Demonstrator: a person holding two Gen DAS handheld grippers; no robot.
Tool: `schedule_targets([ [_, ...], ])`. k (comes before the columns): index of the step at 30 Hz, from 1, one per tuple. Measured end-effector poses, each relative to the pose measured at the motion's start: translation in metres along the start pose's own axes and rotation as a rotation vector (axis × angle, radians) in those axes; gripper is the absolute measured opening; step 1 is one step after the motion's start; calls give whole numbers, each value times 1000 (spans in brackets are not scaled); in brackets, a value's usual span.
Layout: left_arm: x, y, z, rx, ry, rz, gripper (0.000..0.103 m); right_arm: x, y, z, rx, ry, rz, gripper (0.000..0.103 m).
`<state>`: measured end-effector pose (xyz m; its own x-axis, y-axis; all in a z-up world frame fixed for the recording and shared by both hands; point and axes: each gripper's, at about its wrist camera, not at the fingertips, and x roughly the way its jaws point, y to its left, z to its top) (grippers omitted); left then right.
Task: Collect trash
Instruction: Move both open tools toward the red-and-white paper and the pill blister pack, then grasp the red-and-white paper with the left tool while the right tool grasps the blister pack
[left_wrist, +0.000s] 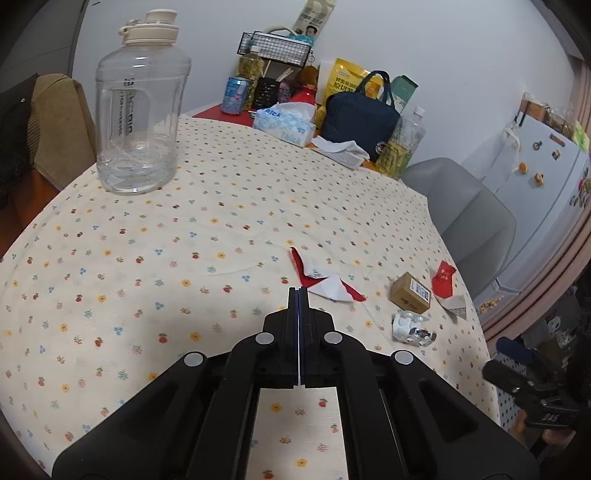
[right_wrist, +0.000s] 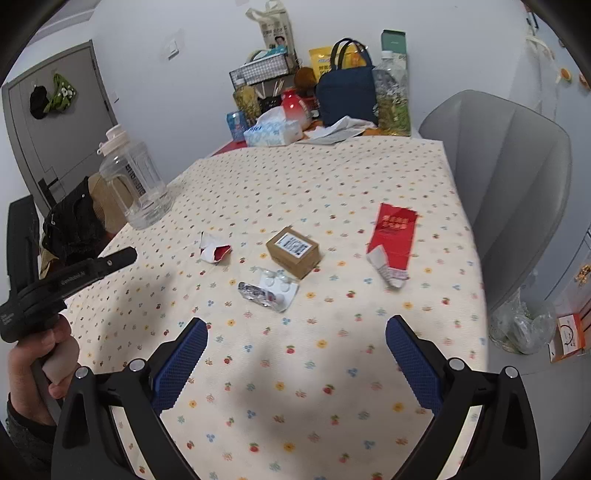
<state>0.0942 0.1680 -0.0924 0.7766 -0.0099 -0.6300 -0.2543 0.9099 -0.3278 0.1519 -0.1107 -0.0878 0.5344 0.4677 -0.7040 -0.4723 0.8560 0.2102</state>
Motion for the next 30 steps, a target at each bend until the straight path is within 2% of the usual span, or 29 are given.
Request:
schedule_targets([
  [3, 5, 6, 1, -20, 14, 5, 5, 9, 6, 2, -15, 10, 4, 95],
  [4, 7, 5, 2, -24, 23, 2, 15, 10, 7, 3, -17, 10, 6, 95],
  [5, 10, 4, 2, -27, 29, -4, 35, 11, 7, 3, -16, 10, 5, 95],
  [7, 14, -1, 2, -23, 21, -9, 56, 12, 2, 2, -3, 13, -2, 95],
  [12, 45, -27, 1, 20, 85, -19, 64, 9, -20, -1, 46, 14, -25, 95],
  [14, 55, -35, 0, 27, 99, -7, 72, 6, -28, -1, 61, 8, -35, 95],
  [21, 88, -52, -1, 37, 147, 36, 78, 6, -43, 1, 73, 0, -33, 95],
  [25, 103, -60, 0, 76, 146, 111, 78, 10, -44, 1, 77, 4, -23, 94],
  [27, 107, -62, 1, 87, 143, 133, 72, 13, -45, 2, 79, 8, -21, 94],
  [29, 108, -63, 3, 106, 141, 177, 50, 14, -44, 3, 79, 9, -16, 94],
  [30, 108, -61, 4, 102, 139, 180, 49, 15, -43, 4, 76, 9, -12, 94],
])
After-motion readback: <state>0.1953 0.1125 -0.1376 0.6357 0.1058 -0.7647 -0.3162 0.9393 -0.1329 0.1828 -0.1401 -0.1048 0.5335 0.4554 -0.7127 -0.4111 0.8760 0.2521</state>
